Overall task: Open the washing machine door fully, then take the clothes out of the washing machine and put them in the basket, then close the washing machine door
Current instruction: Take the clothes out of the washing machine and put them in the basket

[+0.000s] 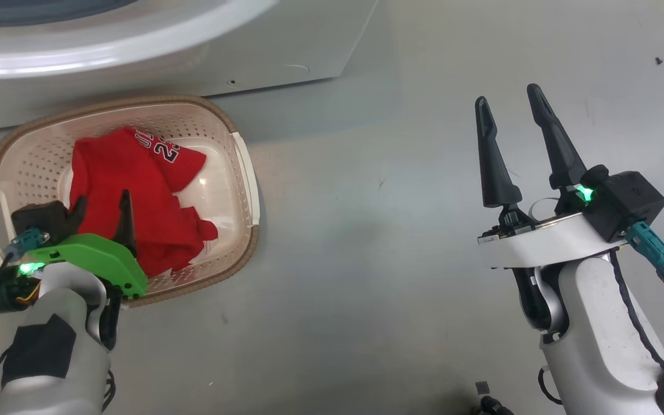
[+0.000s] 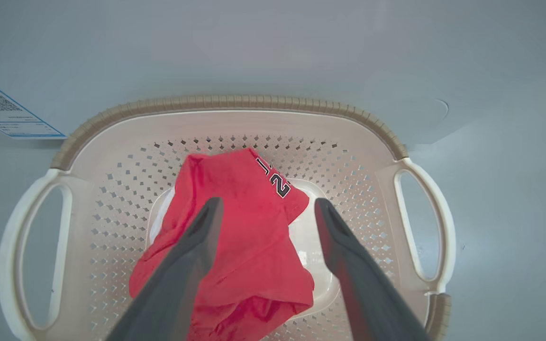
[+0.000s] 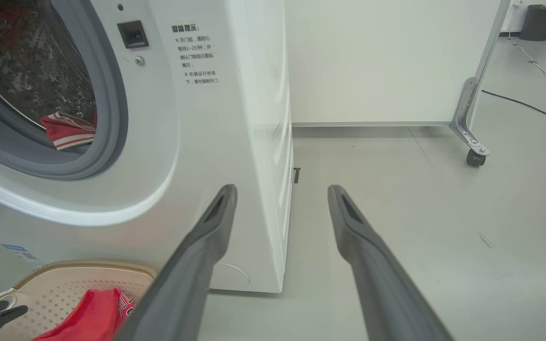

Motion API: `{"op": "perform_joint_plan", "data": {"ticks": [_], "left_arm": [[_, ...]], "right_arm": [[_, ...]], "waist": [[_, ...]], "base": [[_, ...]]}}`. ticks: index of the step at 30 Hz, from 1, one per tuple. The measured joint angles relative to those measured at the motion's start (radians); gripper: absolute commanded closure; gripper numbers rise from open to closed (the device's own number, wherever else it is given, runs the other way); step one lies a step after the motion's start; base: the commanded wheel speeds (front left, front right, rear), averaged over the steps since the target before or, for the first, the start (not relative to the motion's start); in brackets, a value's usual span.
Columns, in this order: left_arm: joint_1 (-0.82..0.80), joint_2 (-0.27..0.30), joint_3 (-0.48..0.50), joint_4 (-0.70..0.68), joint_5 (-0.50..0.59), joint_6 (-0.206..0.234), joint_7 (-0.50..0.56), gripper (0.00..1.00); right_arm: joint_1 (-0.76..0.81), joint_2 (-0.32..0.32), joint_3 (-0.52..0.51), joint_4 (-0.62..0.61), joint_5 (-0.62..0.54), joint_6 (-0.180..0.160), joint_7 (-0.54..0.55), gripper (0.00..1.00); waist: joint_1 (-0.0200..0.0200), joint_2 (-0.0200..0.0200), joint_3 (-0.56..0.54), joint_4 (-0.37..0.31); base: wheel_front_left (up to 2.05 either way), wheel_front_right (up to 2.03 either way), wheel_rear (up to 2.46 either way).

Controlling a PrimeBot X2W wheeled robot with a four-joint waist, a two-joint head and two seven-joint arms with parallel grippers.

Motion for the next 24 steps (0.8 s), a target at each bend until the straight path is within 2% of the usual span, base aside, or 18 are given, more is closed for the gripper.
{"op": "perform_joint_plan", "data": {"ticks": [4, 12, 19, 24], "left_arm": [[0.003, -0.009, -0.008, 0.000, 0.021, -0.003, -0.053, 0.00], [0.035, -0.030, -0.026, -0.043, 0.045, -0.003, -0.071, 0.00], [0.069, -0.035, -0.034, -0.134, 0.073, -0.003, -0.074, 0.00], [0.097, -0.036, -0.023, -0.265, 0.099, 0.002, -0.074, 0.00]], "right_arm": [[0.007, 0.000, -0.020, 0.021, -0.016, 0.000, 0.000, 0.00], [0.063, -0.001, -0.058, 0.059, -0.045, 0.006, 0.000, 0.00], [0.120, -0.001, -0.072, 0.089, -0.053, 0.018, 0.000, 0.00], [0.153, -0.001, -0.087, 0.103, -0.053, 0.019, 0.000, 0.00]], "waist": [[0.0000, 0.0000, -0.040, 0.013], [0.0000, 0.0000, -0.136, 0.046], [0.0000, 0.0000, -0.229, 0.081], [0.0000, 0.0000, -0.296, 0.105]], "base": [[0.00, 0.00, 0.00], [0.00, 0.00, 0.00], [0.00, 0.00, 0.00], [0.00, 0.00, 0.00]]}}
